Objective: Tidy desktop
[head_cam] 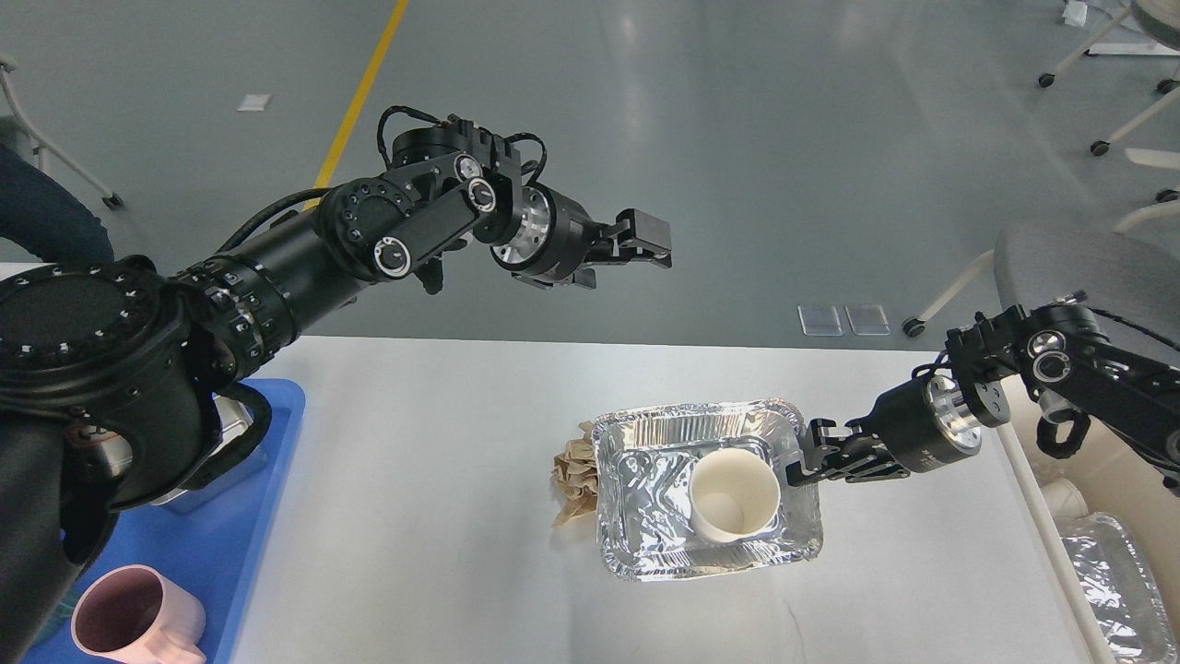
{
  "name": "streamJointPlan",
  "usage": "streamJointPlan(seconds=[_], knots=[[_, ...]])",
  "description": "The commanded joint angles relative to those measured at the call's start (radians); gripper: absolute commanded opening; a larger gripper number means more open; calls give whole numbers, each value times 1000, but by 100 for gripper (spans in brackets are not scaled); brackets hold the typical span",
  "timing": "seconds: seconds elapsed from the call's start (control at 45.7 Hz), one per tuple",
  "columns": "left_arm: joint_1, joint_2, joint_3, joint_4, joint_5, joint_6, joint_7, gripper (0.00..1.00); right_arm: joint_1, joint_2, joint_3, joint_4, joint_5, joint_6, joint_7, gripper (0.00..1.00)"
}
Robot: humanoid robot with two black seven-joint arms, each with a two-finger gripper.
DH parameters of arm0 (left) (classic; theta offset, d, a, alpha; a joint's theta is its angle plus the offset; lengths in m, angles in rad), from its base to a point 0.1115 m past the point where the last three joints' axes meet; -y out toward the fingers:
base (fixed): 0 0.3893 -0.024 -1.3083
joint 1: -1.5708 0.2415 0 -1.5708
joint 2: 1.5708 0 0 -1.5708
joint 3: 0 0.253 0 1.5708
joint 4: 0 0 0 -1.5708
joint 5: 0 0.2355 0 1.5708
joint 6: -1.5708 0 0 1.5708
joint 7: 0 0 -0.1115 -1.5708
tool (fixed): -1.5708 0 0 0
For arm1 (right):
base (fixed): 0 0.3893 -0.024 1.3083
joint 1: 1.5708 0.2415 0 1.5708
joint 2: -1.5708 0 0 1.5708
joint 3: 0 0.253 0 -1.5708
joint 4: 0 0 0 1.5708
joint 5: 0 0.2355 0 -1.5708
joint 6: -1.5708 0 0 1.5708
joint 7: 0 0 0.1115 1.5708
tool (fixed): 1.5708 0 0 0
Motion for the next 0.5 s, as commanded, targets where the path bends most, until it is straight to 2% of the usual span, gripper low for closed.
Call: streamJointPlan(seconds=[0.0,0.197,0.482], knots=[[37,31,-39,-1,-15,0,-1,98,6,0,5,2,17,0,1,4],[104,69,-102,-1,-81,-9,-1,98,3,-19,11,34,68,0,1,4],[177,90,-102,1,-109,-5,-1,98,-1,-19,14,41,104,0,1,2]])
